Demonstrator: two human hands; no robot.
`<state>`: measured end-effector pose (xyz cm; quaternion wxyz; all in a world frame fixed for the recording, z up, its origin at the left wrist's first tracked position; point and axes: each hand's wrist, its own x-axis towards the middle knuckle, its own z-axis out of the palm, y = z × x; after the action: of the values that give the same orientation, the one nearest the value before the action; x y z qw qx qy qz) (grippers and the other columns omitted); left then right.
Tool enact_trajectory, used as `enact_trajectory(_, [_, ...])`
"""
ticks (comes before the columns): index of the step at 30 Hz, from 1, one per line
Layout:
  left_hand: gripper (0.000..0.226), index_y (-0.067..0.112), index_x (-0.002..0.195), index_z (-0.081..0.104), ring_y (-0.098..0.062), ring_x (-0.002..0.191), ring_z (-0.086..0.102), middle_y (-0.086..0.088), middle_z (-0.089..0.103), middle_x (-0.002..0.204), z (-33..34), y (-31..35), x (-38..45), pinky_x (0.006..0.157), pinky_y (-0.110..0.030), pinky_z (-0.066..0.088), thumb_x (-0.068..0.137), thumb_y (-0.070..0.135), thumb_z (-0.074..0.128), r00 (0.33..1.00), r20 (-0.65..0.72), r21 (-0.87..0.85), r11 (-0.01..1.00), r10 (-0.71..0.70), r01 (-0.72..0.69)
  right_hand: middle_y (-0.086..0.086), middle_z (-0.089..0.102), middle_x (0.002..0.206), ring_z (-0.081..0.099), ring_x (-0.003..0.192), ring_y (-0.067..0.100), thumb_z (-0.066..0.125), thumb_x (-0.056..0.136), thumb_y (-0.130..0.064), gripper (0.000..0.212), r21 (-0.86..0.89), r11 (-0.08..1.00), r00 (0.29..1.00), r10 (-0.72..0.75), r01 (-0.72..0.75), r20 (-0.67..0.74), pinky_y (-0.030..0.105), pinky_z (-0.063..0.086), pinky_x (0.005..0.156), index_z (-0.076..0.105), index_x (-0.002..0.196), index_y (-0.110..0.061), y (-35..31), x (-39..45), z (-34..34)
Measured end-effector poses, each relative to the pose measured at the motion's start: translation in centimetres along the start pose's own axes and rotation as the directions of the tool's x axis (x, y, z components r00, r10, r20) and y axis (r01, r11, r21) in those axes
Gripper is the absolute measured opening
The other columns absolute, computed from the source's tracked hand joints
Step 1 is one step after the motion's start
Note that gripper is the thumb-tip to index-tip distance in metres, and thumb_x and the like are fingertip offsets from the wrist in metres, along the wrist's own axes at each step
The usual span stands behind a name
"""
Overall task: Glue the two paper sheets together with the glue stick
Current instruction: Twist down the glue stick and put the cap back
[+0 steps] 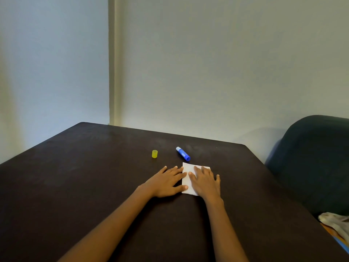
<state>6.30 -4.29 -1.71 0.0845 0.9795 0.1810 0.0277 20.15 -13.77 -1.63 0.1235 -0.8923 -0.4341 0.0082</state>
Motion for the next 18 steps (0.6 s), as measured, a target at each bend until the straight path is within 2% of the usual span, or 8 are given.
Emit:
enact_trajectory(4, [0.064,0.025,0.149,0.011,-0.015,0.146,0.001,0.002,0.004,0.159,0.0,0.0,0.2,0.116,-0.041,-0.003,0.095,0.057,0.023,1.000,0.014,0.020,1.000,-0.006,0.006,0.004,0.020,0.157,0.015,0.145,0.023,0.024,0.098,-0.049,0.053,-0.012,1.000,1.000,0.006,-0.006,0.029,0.053,0.007,0.115,0.022,0.147,-0.028,-0.2,-0.2,-0.2])
enact_trajectory(6, [0.063,0.025,0.149,0.011,-0.015,0.146,0.003,0.002,0.005,0.159,0.0,0.0,0.2,0.116,-0.040,-0.002,0.095,0.056,0.024,1.000,-0.002,0.001,1.000,-0.007,0.007,0.004,0.025,0.155,0.020,0.143,0.022,0.025,0.099,-0.048,0.052,0.005,1.000,1.000,0.016,-0.016,-0.002,0.053,0.009,0.115,0.026,0.146,-0.027,-0.2,-0.4,-0.3])
enact_trajectory(7, [0.062,0.025,0.149,0.011,-0.014,0.146,0.005,0.002,0.006,0.159,0.0,-0.1,0.2,0.117,-0.040,0.000,0.096,0.055,0.024,1.000,-0.024,-0.043,0.999,-0.013,0.012,0.004,0.031,0.152,0.025,0.141,0.022,0.026,0.099,-0.047,0.050,0.022,1.000,0.997,0.024,-0.023,-0.069,0.051,0.013,0.115,0.030,0.144,-0.026,-0.4,-0.4,-0.5])
enact_trajectory(9, [0.061,0.024,0.149,0.011,-0.013,0.145,0.011,0.002,0.009,0.159,-0.1,-0.4,0.3,0.116,-0.037,0.008,0.097,0.051,0.027,0.993,-0.108,-0.234,0.972,-0.058,0.031,0.006,0.045,0.142,0.040,0.132,0.022,0.031,0.099,-0.043,0.045,0.046,0.999,0.951,0.020,-0.006,-0.310,0.045,0.025,0.111,0.041,0.138,-0.022,-0.8,-0.3,-1.1])
enact_trajectory(11, [0.060,0.022,0.149,0.013,-0.013,0.143,0.018,0.001,0.015,0.158,-0.4,-0.9,0.5,0.113,-0.032,0.018,0.097,0.046,0.033,0.966,-0.207,-0.496,0.868,-0.153,0.031,0.007,0.055,0.130,0.049,0.120,0.023,0.037,0.099,-0.035,0.038,0.037,0.997,0.877,-0.046,0.072,-0.478,0.038,0.036,0.101,0.050,0.130,-0.017,-1.9,0.6,-1.8])
enact_trajectory(12, [0.059,0.021,0.148,0.016,-0.012,0.142,0.020,0.001,0.018,0.157,-0.5,-1.2,0.6,0.110,-0.028,0.021,0.097,0.043,0.036,0.948,-0.246,-0.600,0.800,-0.203,0.016,0.008,0.056,0.127,0.050,0.117,0.024,0.039,0.099,-0.031,0.036,0.047,0.993,0.875,-0.072,0.107,-0.478,0.036,0.038,0.097,0.051,0.128,-0.014,-2.6,1.4,-2.0])
enact_trajectory(14, [0.057,0.019,0.147,0.019,-0.007,0.137,0.025,0.001,0.023,0.154,-0.8,-1.5,0.9,0.104,-0.020,0.021,0.097,0.035,0.042,0.912,-0.305,-0.701,0.713,-0.275,-0.020,0.010,0.054,0.129,0.047,0.119,0.027,0.041,0.098,-0.027,0.036,0.092,0.989,0.923,-0.074,0.117,-0.379,0.038,0.038,0.096,0.051,0.128,-0.010,-4.4,3.2,-2.4])
enact_trajectory(18, [0.053,0.015,0.143,0.026,0.002,0.123,0.029,0.000,0.033,0.148,-0.7,-2.1,1.3,0.100,-0.016,0.024,0.096,0.022,0.049,0.881,-0.366,-0.753,0.651,-0.300,-0.092,0.013,0.049,0.133,0.044,0.124,0.029,0.043,0.095,-0.043,0.048,-0.034,0.999,0.988,-0.043,0.038,-0.148,0.040,0.038,0.096,0.053,0.124,-0.006,-7.2,6.3,-1.8])
